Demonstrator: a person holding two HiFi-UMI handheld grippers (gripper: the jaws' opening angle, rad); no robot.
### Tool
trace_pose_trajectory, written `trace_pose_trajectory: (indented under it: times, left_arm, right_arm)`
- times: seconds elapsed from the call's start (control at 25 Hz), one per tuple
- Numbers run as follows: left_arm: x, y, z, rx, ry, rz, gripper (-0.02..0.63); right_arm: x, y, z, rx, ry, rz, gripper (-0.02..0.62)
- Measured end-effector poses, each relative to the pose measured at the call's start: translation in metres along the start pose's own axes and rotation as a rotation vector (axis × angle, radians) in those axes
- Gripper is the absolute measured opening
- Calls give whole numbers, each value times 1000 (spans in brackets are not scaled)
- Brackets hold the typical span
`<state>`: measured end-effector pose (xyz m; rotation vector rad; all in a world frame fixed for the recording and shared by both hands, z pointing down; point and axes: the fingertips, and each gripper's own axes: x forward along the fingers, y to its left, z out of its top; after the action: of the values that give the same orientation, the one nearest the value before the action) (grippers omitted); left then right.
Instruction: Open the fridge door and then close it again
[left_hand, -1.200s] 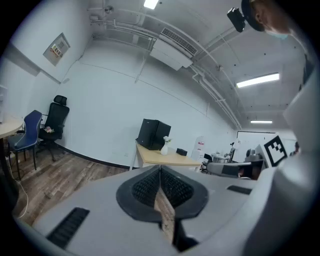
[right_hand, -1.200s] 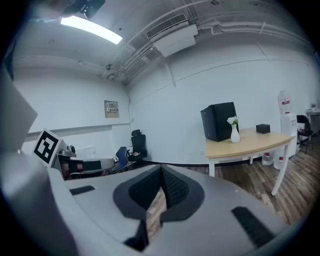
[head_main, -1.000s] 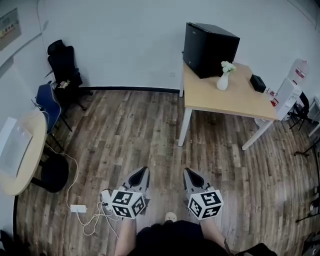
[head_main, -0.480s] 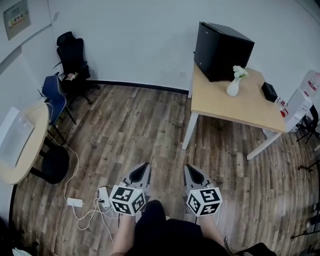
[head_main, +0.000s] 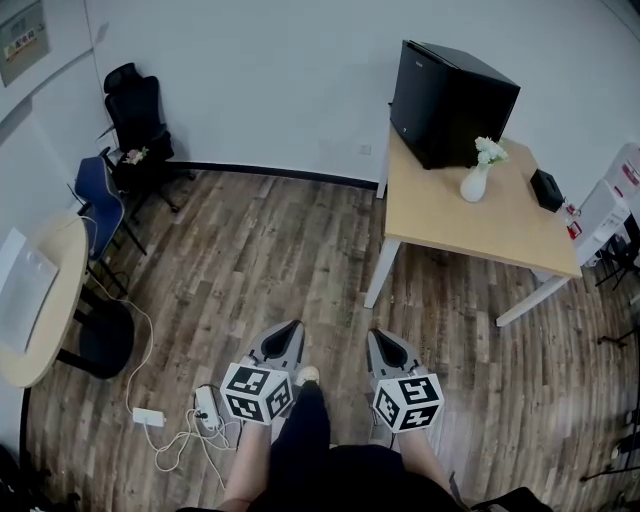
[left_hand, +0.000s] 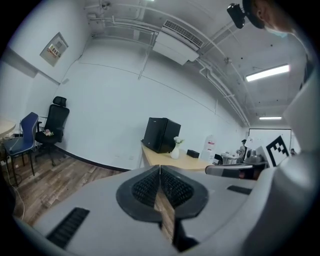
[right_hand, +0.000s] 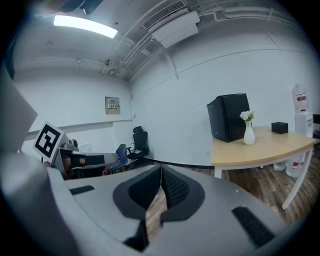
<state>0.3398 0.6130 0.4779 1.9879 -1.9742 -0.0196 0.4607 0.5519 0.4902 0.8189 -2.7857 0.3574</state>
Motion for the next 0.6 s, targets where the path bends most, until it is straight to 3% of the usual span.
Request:
trace_pose_trajectory:
  times: [0.6]
  left_arm:
    - [118, 113, 77, 5, -10, -19, 6]
  right_arm:
    - [158, -43, 65, 27, 0, -58, -9]
